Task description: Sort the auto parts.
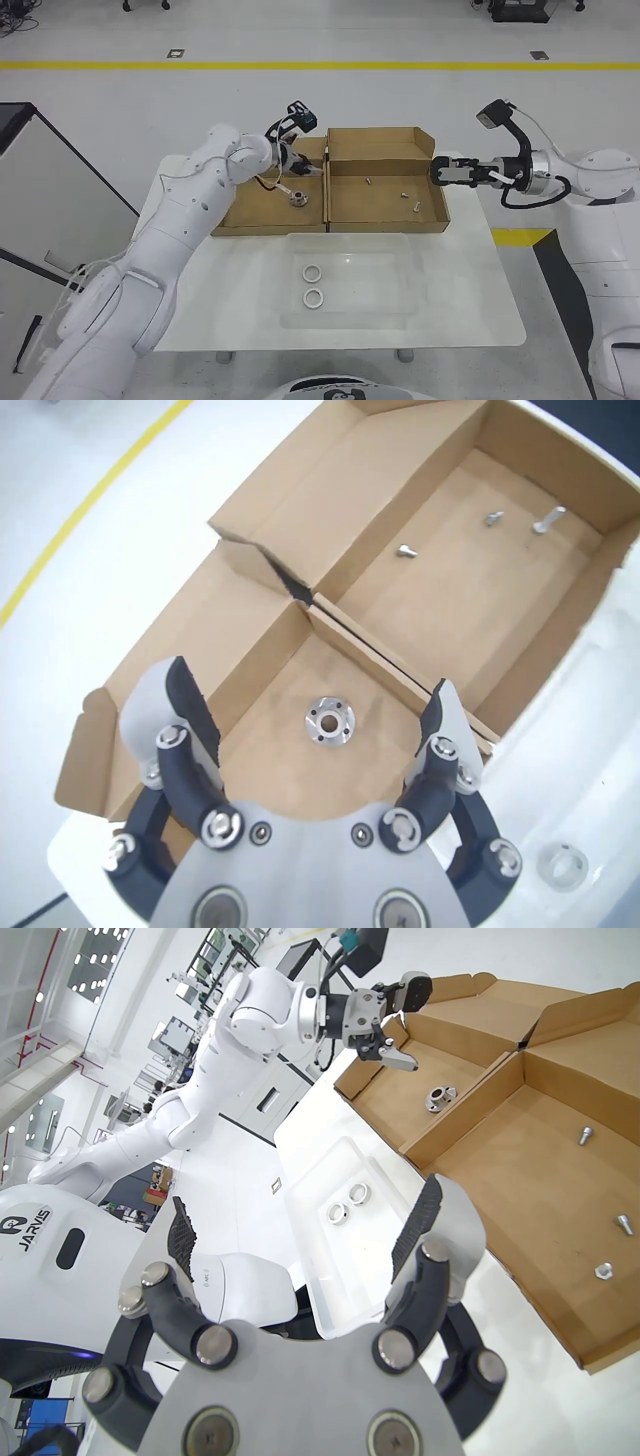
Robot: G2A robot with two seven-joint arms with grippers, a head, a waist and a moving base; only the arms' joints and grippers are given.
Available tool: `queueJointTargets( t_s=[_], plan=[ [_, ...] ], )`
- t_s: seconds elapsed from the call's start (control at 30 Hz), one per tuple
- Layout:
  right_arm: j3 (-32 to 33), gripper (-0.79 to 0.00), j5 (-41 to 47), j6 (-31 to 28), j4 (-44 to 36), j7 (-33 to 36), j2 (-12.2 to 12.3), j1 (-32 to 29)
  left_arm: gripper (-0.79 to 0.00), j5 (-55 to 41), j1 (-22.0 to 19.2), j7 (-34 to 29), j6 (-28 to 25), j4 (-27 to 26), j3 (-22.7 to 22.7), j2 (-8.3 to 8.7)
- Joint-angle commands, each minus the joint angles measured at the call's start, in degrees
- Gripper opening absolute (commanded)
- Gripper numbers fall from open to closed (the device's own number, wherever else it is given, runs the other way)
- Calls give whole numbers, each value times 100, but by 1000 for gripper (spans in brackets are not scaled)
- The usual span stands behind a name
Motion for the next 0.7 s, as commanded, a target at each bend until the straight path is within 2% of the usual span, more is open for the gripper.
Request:
queueJointTargets(
  t_s=[0.0, 0.13, 0.3, 0.4, 0.57, 0.67],
  plan=[
    [0, 0, 1, 0, 0, 0, -1, 0, 0, -16, 383, -525, -331, -929, -328, 190],
    [0, 0, 1, 0, 0, 0, -1, 0, 0, -514, 1188, -1613, -924, -2433, -881, 493],
    [0, 0, 1, 0, 0, 0, -1, 0, 0, -809, 1884, -2191, -552, -3747, -858, 805],
    [0, 0, 1, 0, 0, 0, -1, 0, 0, -956, 2042, -2395, -348, -4175, -692, 991],
    [0, 0, 1, 0, 0, 0, -1, 0, 0, -1392, 2145, -2650, -93, -4555, -436, 1215],
    [0, 0, 1, 0, 0, 0, -1, 0, 0, -1392, 2145, -2650, -93, -4555, -436, 1215]
  ],
)
